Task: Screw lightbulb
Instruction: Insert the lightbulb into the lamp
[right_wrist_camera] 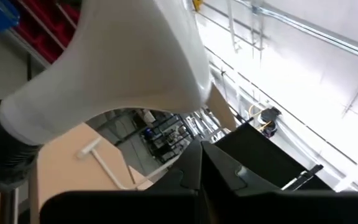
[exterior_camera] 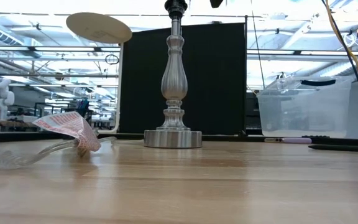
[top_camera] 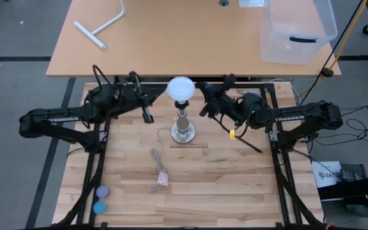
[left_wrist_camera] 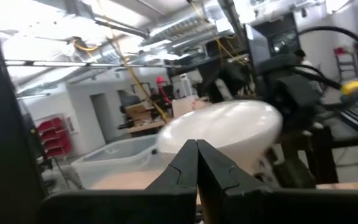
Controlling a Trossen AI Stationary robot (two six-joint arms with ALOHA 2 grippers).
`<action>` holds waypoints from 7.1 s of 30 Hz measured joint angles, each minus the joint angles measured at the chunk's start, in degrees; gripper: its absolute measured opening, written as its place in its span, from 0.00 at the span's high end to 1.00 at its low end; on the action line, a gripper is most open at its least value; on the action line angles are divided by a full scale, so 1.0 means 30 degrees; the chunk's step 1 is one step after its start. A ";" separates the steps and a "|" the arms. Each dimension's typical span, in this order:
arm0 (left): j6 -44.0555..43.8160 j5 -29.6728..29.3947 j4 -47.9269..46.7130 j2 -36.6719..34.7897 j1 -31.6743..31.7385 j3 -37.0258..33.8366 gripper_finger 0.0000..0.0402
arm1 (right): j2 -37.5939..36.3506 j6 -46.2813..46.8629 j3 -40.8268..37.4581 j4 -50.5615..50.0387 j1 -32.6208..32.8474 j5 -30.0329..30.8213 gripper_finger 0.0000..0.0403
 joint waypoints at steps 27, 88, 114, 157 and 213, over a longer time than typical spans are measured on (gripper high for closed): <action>0.1538 -0.0083 0.0700 0.0585 -0.0868 -0.0005 1.00 | -0.0007 -0.1002 0.0000 0.0496 0.0495 -0.1795 1.00; 0.0123 -0.2452 0.1407 0.0997 -0.0259 0.0016 1.00 | -0.0007 -0.2211 0.0954 -0.2185 0.1261 -0.2290 1.00; 0.0762 -0.0426 0.1451 -0.0229 -0.0173 0.0002 1.00 | 0.0845 -0.0641 0.0954 -0.0706 -0.1151 -0.1872 1.00; -0.0781 0.1410 -0.0547 -0.0313 0.3265 -0.0005 1.00 | 0.0954 0.1129 0.2157 -0.5243 0.0414 -0.2555 1.00; -0.1646 0.3465 0.0941 0.0246 0.2872 0.0002 1.00 | 0.2682 0.0377 0.4776 -0.3496 -0.4171 -0.5711 1.00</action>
